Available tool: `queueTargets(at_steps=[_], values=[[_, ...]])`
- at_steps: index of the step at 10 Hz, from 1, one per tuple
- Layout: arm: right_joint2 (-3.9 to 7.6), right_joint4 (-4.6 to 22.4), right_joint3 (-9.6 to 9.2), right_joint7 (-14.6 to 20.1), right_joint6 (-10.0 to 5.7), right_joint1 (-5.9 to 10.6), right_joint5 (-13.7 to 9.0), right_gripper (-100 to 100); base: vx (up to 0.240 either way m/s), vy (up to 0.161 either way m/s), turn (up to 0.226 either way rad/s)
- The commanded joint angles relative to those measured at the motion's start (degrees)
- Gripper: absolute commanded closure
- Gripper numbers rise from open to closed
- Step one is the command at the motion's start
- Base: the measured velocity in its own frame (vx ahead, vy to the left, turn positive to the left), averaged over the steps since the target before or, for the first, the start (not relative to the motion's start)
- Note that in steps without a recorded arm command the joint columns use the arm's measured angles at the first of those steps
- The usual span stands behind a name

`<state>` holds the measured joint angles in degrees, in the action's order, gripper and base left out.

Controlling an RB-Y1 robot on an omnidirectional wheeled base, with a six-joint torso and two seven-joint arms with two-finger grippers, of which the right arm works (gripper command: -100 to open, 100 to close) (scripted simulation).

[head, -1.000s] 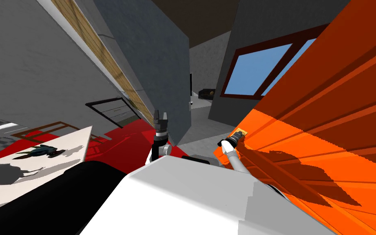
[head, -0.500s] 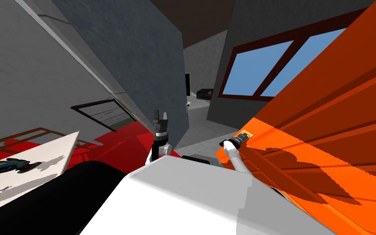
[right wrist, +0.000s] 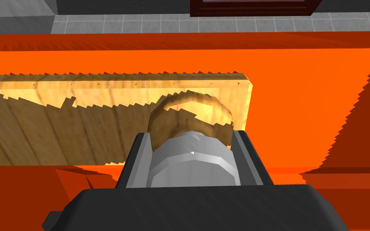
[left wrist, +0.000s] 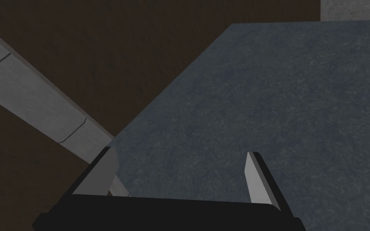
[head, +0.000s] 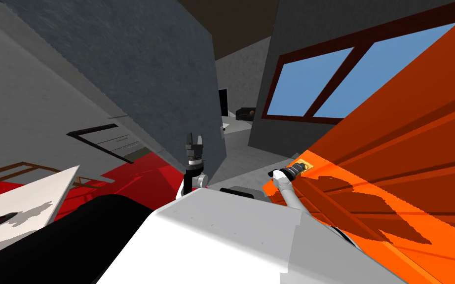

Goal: Push the door open

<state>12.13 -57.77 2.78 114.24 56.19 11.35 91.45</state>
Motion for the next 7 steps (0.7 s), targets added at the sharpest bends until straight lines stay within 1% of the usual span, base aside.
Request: queueTargets(at_steps=[1,4,5,6,7], values=[[0.58,0.51,0.96,0.26,0.88,-0.16,-0.28,100,0.166,-0.08,-0.04],[0.94,0.9,2.22,0.32,1.79,-0.13,-0.86,100,0.186,-0.048,-0.053],[0.64,1.92,1.63,0.86,1.73,0.25,-0.45,100,0.091,-0.025,-0.032],[1.23,2.29,2.74,0.92,2.54,0.31,-0.93,100,0.132,-0.077,-0.062],[1.34,2.38,3.02,0.89,2.73,0.3,-1.08,100,0.199,-0.088,-0.052]])
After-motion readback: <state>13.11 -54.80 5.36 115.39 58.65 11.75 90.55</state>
